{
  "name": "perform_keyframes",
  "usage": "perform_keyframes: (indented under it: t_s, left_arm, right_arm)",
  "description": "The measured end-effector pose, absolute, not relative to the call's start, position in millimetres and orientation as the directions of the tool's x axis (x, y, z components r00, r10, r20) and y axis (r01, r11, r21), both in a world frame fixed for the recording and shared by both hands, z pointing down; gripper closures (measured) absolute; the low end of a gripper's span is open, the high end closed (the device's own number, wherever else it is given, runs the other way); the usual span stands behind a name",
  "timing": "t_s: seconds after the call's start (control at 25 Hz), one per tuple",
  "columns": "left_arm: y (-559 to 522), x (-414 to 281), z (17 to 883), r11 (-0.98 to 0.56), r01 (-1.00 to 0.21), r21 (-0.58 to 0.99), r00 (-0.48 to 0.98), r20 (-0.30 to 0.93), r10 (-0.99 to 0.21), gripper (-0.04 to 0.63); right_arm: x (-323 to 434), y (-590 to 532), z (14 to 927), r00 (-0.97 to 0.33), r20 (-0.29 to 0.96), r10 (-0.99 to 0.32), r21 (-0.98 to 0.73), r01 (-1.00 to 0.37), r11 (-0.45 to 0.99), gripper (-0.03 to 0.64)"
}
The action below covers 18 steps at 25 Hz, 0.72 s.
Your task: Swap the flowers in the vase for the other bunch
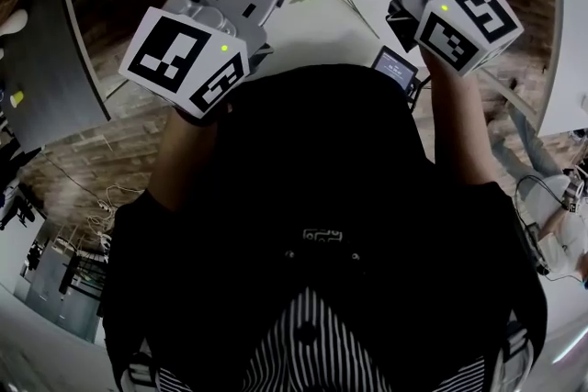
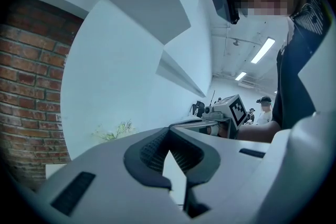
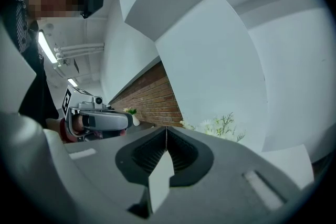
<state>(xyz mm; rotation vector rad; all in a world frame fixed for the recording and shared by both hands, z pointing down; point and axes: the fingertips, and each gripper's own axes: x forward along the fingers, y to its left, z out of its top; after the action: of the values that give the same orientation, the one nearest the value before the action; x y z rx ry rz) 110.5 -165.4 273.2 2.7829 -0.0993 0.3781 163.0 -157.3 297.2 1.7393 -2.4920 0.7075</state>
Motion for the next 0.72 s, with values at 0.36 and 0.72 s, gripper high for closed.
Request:
perform_keyframes:
  t_s: [0.36, 0.72]
  left_arm:
    - [-180, 118, 295, -0.925, -0.118, 0.36, 0.959, 0.284, -0.012, 0.589]
    - [-195, 111, 315, -0.917, -0.151, 0.369, 0.942, 0.334, -0.021, 0.589]
  right_arm:
    - [166, -180, 322, -0.375, 0.303, -0.876, -0.366, -0.894, 0.256, 0.618]
    - [186, -187, 363, -0.311, 0.32, -0.895, -0.416, -0.895, 0.162, 0.57]
